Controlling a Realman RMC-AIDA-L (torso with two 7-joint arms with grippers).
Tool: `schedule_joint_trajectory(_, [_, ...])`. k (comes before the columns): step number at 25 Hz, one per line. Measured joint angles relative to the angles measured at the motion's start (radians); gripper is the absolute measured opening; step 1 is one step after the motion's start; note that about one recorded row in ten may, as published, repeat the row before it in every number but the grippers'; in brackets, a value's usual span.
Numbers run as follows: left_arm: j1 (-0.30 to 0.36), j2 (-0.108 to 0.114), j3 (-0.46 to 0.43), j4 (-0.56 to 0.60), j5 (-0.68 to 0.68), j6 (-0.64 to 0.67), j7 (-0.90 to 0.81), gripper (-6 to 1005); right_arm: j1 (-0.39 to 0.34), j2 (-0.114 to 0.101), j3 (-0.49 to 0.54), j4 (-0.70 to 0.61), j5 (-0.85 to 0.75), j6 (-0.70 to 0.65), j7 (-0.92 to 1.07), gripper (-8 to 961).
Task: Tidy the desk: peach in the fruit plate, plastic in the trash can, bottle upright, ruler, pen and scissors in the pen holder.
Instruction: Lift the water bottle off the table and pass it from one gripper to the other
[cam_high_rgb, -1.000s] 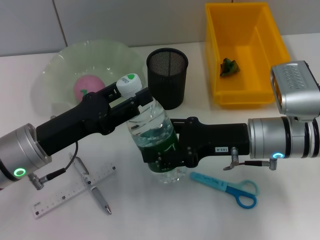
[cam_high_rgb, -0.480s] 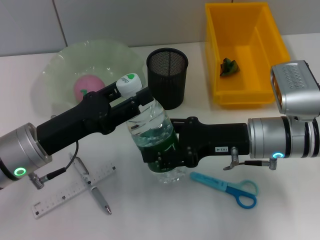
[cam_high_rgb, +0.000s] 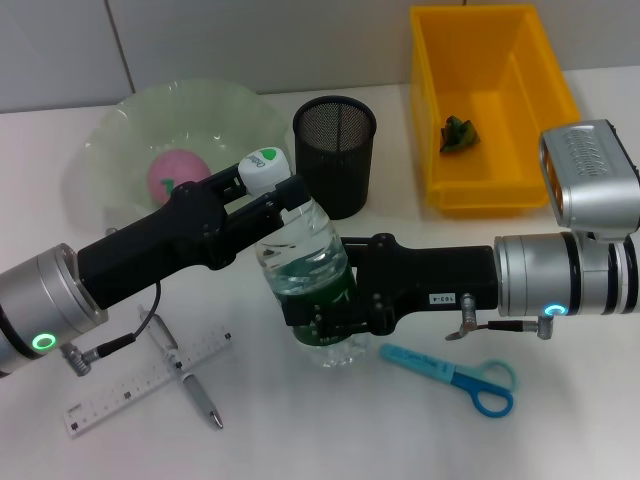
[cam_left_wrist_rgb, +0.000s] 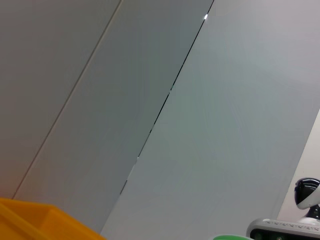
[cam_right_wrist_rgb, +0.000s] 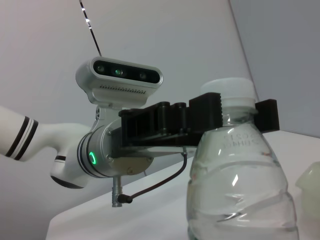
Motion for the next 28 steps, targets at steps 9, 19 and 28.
schedule_joint_trajectory(9, [0.001, 0.0, 0.0, 0.0, 0.0, 0.001, 0.001, 513, 0.0, 0.0, 0.003, 0.0, 0.0, 0.0, 0.001, 756])
schedule_joint_trajectory(19, [0.005, 0.0, 0.0, 0.004, 0.0, 0.0, -0.008, 430, -0.002, 0.0, 0.007, 0.0, 0.0, -0.003, 0.01, 757])
schedule_joint_trajectory(28, [0.006, 0.0, -0.003, 0.005, 0.002, 0.001, -0.009, 430, -0.001, -0.002, 0.0, -0.007, 0.0, -0.005, 0.02, 757])
